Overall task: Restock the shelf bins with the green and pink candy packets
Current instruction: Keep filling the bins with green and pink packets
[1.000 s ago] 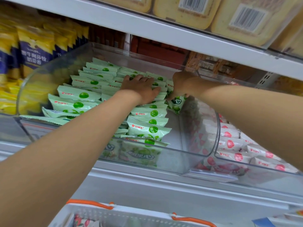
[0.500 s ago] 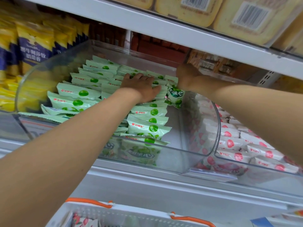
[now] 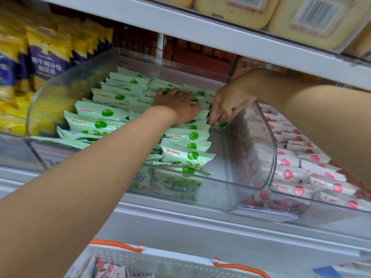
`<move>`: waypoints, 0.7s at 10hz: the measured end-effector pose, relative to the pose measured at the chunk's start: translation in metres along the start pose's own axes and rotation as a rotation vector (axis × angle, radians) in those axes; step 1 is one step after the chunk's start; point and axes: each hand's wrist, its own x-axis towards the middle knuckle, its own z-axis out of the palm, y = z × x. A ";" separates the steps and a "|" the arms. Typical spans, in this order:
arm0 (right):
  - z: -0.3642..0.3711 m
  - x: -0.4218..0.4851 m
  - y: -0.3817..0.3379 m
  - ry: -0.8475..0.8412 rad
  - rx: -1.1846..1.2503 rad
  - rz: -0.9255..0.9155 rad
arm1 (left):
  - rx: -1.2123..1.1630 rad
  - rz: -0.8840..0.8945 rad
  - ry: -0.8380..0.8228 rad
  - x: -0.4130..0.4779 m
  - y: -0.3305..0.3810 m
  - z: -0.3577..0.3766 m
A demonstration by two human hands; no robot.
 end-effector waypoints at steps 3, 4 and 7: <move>-0.006 0.013 0.002 0.097 0.202 0.028 | -0.001 0.004 0.006 0.001 -0.001 0.001; -0.005 0.015 0.003 0.186 0.278 0.019 | -0.006 0.007 0.003 0.002 -0.002 0.001; -0.004 0.003 0.003 0.293 0.308 0.026 | -0.065 0.031 -0.001 0.002 -0.002 0.000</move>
